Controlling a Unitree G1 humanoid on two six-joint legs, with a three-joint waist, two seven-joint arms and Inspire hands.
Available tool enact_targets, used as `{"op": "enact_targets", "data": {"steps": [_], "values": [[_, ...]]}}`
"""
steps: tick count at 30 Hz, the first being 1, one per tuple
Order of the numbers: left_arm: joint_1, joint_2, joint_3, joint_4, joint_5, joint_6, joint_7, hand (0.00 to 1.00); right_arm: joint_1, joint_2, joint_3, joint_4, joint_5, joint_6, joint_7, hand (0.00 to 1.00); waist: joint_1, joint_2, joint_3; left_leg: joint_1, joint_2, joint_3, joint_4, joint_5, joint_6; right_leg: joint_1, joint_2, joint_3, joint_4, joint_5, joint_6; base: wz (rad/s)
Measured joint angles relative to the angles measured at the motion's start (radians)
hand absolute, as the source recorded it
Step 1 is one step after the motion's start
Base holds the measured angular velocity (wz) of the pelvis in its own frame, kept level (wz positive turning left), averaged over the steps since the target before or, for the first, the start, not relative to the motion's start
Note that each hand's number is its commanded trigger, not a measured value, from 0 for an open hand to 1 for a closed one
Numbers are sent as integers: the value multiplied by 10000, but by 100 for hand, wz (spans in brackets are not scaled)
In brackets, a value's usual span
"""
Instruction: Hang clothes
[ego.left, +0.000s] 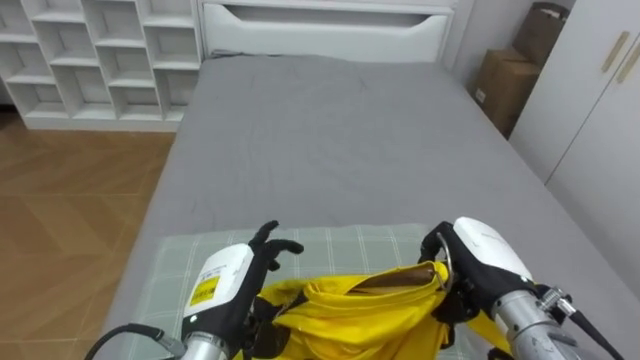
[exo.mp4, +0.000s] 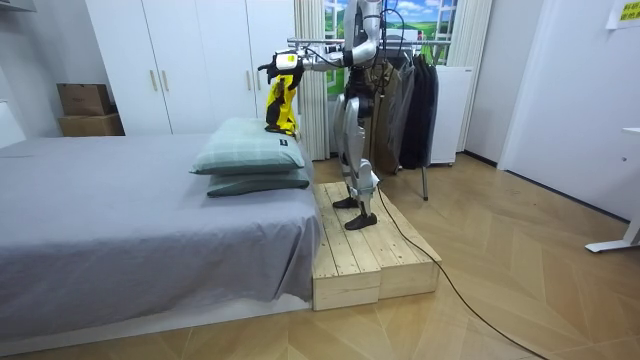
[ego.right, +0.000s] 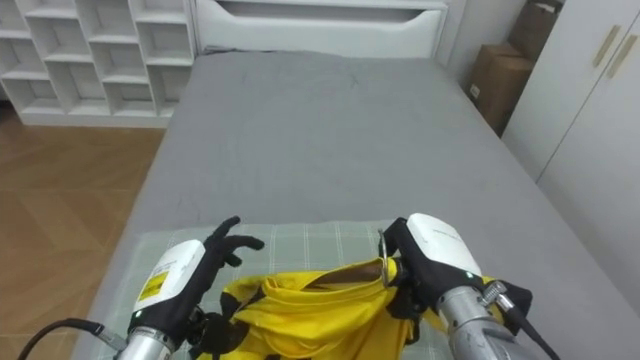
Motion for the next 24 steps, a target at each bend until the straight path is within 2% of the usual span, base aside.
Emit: {"op": "enact_targets", "data": {"steps": [9,15,24], "values": [[5,2,0,0,-585,-26,0,0,123,8,-1,0,67,0,-66,100,-11,11,-11,6,-4,3,8,0,0,7,-9,-21,9,1,0,0],[34,1,-26,-7,-1192,-25,-39,0,139,8,1,0,426,1,-66,100,-6,85,-59,27,-5,6,31,0,0,27,-19,-25,8,1,0,0],[33,7,40,-129,-1754,-24,-666,0,200,48,-4,43,1227,1,-59,100,-74,112,-45,40,3,-17,51,-1,0,104,-25,-134,-2,2,-1,2]]}}
